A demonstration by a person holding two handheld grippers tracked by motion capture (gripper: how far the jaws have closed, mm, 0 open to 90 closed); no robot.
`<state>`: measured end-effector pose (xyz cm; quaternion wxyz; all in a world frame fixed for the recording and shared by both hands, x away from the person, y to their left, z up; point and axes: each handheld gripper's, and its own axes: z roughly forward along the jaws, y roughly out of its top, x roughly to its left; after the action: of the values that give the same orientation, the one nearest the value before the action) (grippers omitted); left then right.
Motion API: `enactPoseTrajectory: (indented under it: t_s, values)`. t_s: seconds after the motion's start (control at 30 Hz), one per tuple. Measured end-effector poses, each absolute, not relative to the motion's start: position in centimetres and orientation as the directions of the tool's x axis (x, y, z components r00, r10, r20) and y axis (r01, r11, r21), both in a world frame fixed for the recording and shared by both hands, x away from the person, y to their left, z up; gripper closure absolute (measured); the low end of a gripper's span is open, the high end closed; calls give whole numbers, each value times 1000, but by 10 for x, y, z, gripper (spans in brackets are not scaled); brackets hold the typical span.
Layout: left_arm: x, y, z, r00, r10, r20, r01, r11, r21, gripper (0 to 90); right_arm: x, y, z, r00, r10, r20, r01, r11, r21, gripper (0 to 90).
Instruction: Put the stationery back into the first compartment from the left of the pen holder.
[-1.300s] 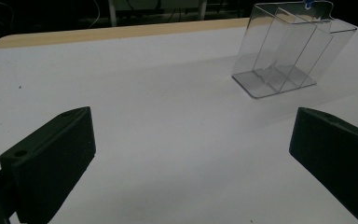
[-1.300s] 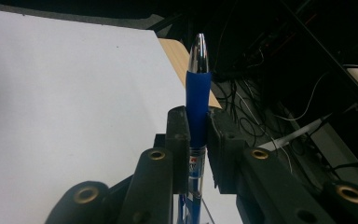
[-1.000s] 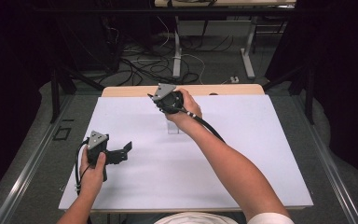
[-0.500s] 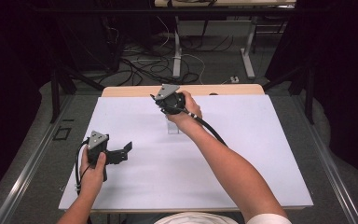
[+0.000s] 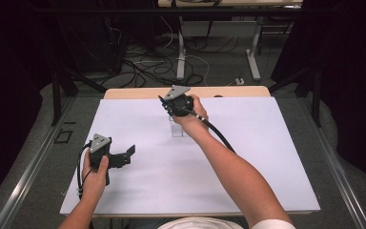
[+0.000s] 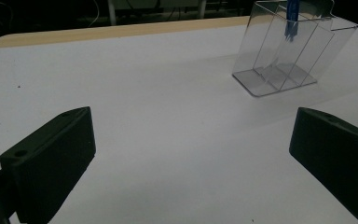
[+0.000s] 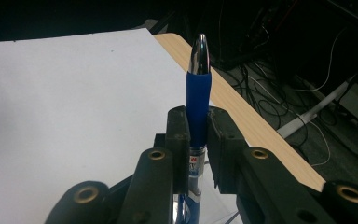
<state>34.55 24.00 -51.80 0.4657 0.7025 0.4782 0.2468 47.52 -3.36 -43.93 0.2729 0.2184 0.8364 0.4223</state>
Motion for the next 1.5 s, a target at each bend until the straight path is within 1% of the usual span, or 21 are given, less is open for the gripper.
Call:
enactPoseTrajectory:
  t_s: [0.53,0.67,0.93,1.1,1.2,1.37,1.43,1.47,1.5]
  values:
    - [346,241,-519,420,902,-98,445,-110,889,0,485,-49,-460,-725,668,-168,218,454,864,794]
    - [346,241,-519,419,903,-99,446,-109,889,0,485,-52,-463,-724,673,-149,243,452,858,794]
    - [346,241,-519,417,903,-98,446,-109,888,0,485,-57,-465,-725,677,-127,257,438,861,787]
    - [346,241,-519,417,904,-98,447,-110,888,0,484,-64,-460,-722,685,-103,274,419,866,672]
    - [346,240,-519,417,904,-98,447,-110,888,0,483,-68,-457,-724,683,-97,262,403,877,610]
    - [346,241,-519,416,904,-98,449,-110,887,0,477,-78,-455,-737,670,-91,253,398,882,528]
    - [346,240,-519,416,904,-99,449,-110,887,0,474,-83,-457,-739,669,-82,263,399,878,496]
    - [346,240,-519,416,904,-98,450,-111,886,0,473,-85,-457,-738,669,-92,258,405,877,463]
    - [346,240,-519,415,904,-98,449,-110,887,0,471,-87,-457,-733,674,-87,267,403,875,462]
